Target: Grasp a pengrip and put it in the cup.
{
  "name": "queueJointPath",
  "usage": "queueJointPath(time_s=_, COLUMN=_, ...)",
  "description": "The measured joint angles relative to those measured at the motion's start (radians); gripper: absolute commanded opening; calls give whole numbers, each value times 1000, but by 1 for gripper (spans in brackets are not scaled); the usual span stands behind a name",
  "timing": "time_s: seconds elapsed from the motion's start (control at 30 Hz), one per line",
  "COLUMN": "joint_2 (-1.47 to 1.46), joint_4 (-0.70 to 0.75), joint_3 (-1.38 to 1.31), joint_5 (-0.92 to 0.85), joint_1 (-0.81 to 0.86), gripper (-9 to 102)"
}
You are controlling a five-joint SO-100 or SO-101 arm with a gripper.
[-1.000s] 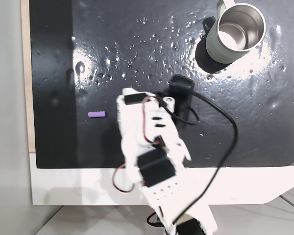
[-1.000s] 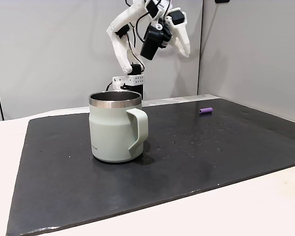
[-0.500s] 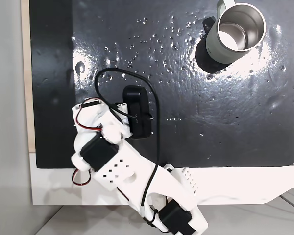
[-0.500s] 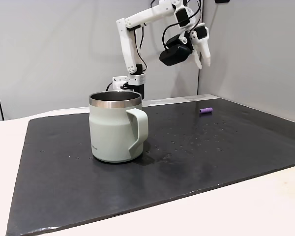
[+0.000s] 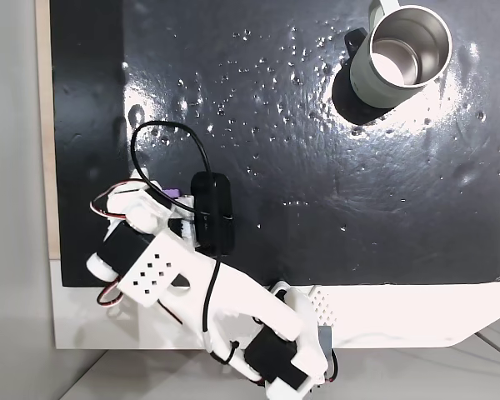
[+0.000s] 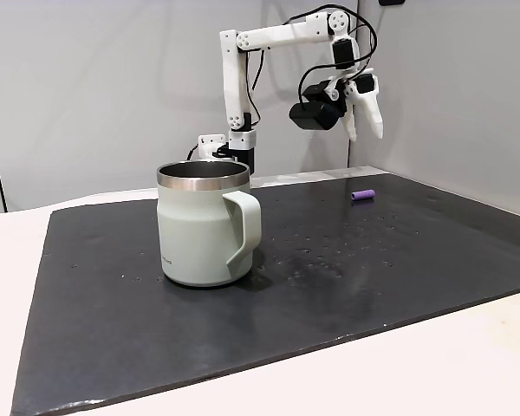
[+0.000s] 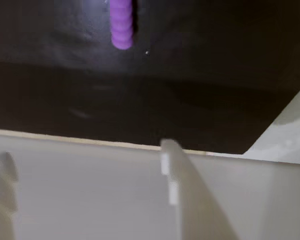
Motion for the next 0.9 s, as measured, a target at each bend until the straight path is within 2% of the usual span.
queueJointPath(time_s=0.27, joint_2=-109, joint_4=-17, joint_3=0, joint_5=81, joint_1=-5, gripper=26)
queueJointPath(time_s=0.9, joint_2=-374, joint_4=-120, joint_3=-41, joint_5=112, joint_1=-3, gripper=25)
